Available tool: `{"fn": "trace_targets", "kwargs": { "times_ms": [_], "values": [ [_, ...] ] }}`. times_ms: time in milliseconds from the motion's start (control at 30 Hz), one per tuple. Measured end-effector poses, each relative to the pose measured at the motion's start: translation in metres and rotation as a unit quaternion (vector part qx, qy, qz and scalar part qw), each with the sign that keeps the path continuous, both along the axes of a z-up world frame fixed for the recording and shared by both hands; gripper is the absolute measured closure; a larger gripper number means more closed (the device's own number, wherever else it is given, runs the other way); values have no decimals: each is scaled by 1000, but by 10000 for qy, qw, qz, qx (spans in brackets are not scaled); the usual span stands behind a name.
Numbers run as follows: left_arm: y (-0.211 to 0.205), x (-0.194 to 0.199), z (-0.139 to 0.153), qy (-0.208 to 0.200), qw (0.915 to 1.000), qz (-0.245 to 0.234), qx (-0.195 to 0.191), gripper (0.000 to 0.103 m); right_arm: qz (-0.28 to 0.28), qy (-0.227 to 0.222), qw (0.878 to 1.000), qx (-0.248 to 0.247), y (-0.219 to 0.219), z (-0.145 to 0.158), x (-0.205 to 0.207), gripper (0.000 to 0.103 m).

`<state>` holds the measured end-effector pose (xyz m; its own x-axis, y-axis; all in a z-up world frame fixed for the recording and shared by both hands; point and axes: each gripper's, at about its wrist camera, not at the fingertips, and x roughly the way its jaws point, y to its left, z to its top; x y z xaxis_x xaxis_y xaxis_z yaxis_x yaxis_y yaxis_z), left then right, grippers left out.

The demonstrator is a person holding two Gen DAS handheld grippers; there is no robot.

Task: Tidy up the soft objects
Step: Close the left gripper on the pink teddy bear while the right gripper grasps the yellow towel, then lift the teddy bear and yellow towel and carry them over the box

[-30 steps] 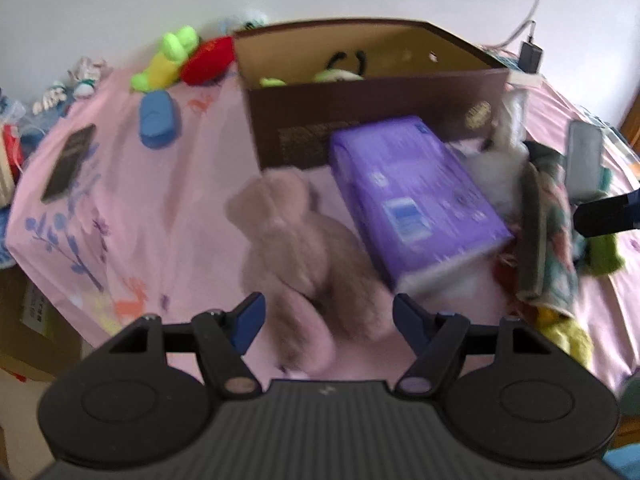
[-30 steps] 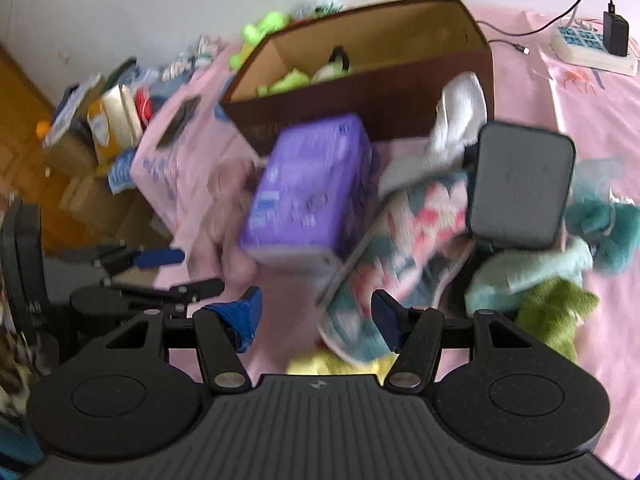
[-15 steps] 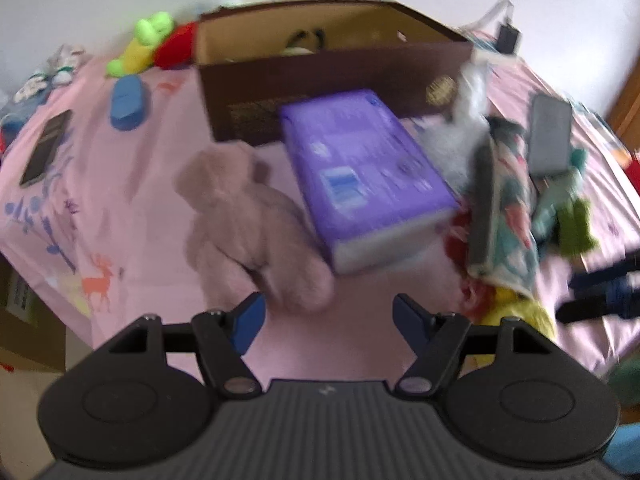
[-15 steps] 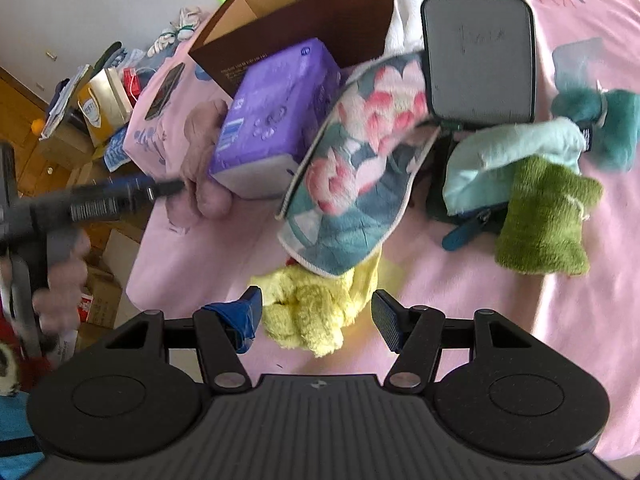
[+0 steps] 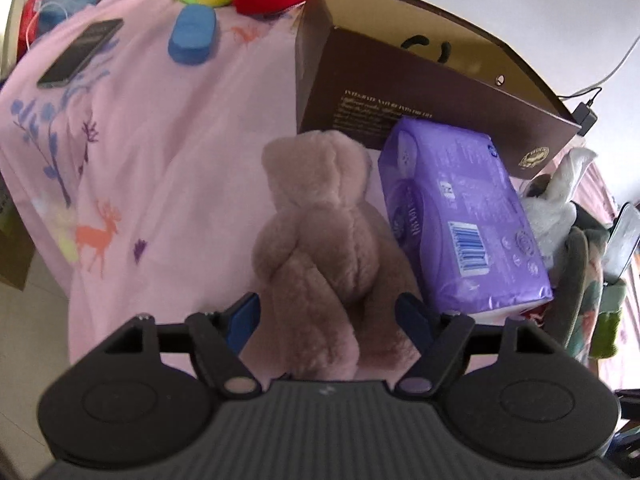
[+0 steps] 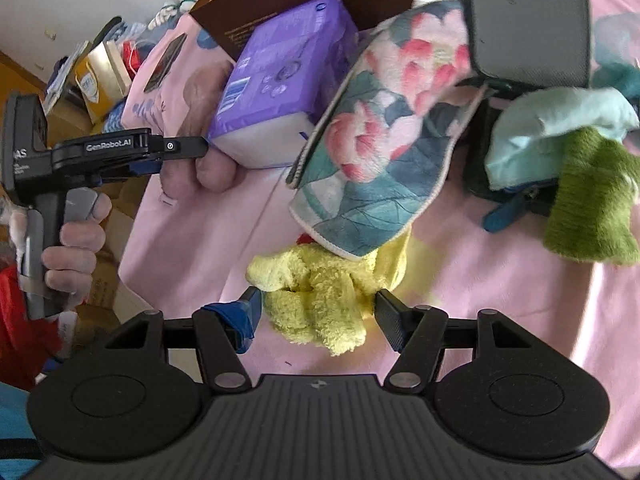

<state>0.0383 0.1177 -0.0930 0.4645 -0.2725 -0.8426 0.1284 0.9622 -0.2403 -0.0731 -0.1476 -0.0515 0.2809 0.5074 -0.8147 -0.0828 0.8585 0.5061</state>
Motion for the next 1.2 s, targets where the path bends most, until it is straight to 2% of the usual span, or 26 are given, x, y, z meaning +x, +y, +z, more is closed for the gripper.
{"fn": "trace_targets", "kwargs": {
  "times_ms": [167, 233, 300, 367, 533, 700, 900, 933, 1100, 1200],
  "values": [
    [-3, -6, -1, 77, 9994, -247, -223, 25, 176, -2, 9994, -293, 13, -4, 7, 59],
    [-6, -5, -2, 35, 9995, -285, -147, 24, 178, 30, 9994, -286, 16, -5, 8, 64],
    [-10, -1, -4, 45, 9994, -320, -122, 23, 134, 19, 9996, -244, 13, -3, 8, 76],
    [-13, 2, -8, 25, 9992, -390, -117, 21, 114, -9, 9998, -192, 10, 1, 6, 83],
    [-16, -1, -12, -212, 9983, -528, -92, 23, 28, 22, 10000, -91, 2, 3, 1, 87],
    [-12, -4, -9, -247, 9974, -603, -311, 39, -142, 58, 9993, 354, -4, 7, 2, 88],
    [-8, -9, 0, -393, 9966, -641, -344, 57, -218, 165, 9959, 860, -7, 10, 2, 88],
    [-6, -11, 3, -437, 9966, -611, -329, 64, -249, 182, 9951, 936, -7, 11, 3, 88],
    [4, -15, 8, -563, 9967, -568, -127, 70, -223, 180, 9884, 1494, -4, 16, 8, 88],
    [7, -18, 9, -606, 9965, -572, -87, 72, -82, 120, 9867, 1620, 4, 21, 10, 88]
  ]
}}
